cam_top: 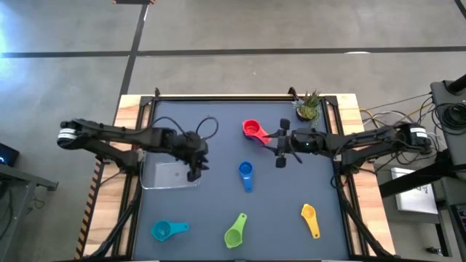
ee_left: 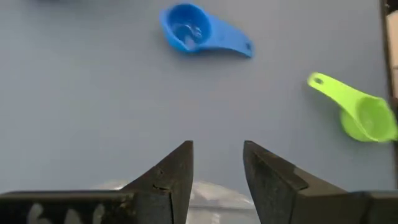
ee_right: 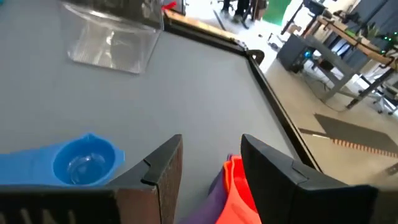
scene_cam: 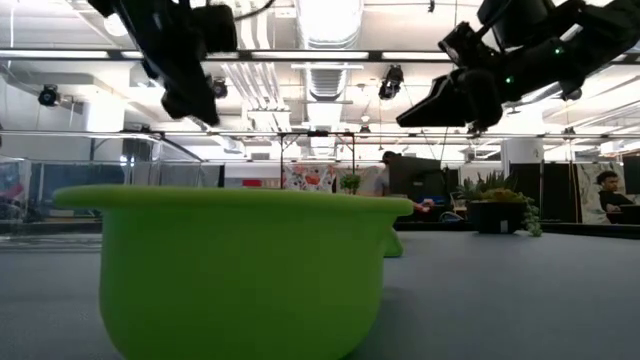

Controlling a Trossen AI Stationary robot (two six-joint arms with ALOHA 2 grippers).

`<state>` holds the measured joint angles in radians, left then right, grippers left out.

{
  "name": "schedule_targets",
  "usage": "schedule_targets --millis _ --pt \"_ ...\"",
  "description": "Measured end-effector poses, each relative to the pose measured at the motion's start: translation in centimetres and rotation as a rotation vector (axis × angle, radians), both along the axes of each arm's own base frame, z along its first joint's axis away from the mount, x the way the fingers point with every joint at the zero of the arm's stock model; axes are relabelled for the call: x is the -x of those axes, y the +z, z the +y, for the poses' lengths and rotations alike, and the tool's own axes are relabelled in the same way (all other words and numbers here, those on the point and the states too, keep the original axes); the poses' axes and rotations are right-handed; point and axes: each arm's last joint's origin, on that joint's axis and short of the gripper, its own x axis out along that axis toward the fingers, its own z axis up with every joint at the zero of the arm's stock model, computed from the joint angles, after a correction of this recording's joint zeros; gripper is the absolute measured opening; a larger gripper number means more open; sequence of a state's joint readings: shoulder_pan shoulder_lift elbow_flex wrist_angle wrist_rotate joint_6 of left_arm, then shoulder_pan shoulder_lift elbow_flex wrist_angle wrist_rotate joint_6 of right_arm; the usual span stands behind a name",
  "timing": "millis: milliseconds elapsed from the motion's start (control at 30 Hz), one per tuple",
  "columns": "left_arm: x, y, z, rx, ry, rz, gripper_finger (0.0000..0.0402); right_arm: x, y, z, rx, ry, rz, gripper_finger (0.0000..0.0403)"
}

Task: Nest measuring cups in basket
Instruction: Stack the light blue measuring cup on top of the red measuring cup

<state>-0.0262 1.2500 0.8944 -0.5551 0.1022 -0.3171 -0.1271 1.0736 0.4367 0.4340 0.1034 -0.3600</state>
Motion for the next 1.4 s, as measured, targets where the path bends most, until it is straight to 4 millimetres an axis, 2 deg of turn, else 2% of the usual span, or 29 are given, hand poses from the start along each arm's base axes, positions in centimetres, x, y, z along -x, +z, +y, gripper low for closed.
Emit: schedule_targets --millis 300,500,633,767,833,933,1033,1167,1300,1400 --pt "0.5 3.8 -6.0 0.020 -0.043 0.009 0.0100 1.3 0.0 0.2 -0.024 -0.007 -0.029 0.0149" --pt "1.0 1.6 -10.2 0.069 -0.061 0.223 0.0108 2.3 0.1 0.3 -0.020 -0.004 -0.065 0.0148" --pt "0.6 0.6 -12.6 0.149 -0.033 0.317 0.0121 3.2 0.6 0.4 -0.014 -0.004 -0.111 0.0148" --pt "0.3 -0.1 -15.1 0.141 -0.052 0.369 0.0134 3.8 1.2 0.5 -0.008 -0.005 -0.157 0.0148" --pt "0.6 -0.9 -16.0 0.114 -0.046 0.452 0.0141 4.1 1.5 0.5 -0.006 -0.005 -0.172 0.0148" --pt "0.9 -2.2 -17.3 0.116 -0.071 0.612 0.0150 4.3 1.8 0.6 -0.002 -0.003 -0.187 0.0148" --pt "1.1 -3.0 -18.3 0.104 -0.081 0.692 0.0156 4.3 1.9 0.6 0.018 0.000 -0.190 0.0148" --pt "1.6 -3.4 -19.4 0.084 -0.075 0.700 0.0157 4.5 2.4 0.7 0.024 0.025 -0.220 0.0148" --pt "3.2 -3.6 -19.7 0.078 -0.020 0.717 0.0155 5.0 3.5 1.2 -0.044 0.191 -0.319 0.0148" --pt "4.4 -3.5 -20.0 0.106 0.008 0.674 0.0155 5.6 4.1 1.4 -0.060 0.235 -0.360 0.0148"
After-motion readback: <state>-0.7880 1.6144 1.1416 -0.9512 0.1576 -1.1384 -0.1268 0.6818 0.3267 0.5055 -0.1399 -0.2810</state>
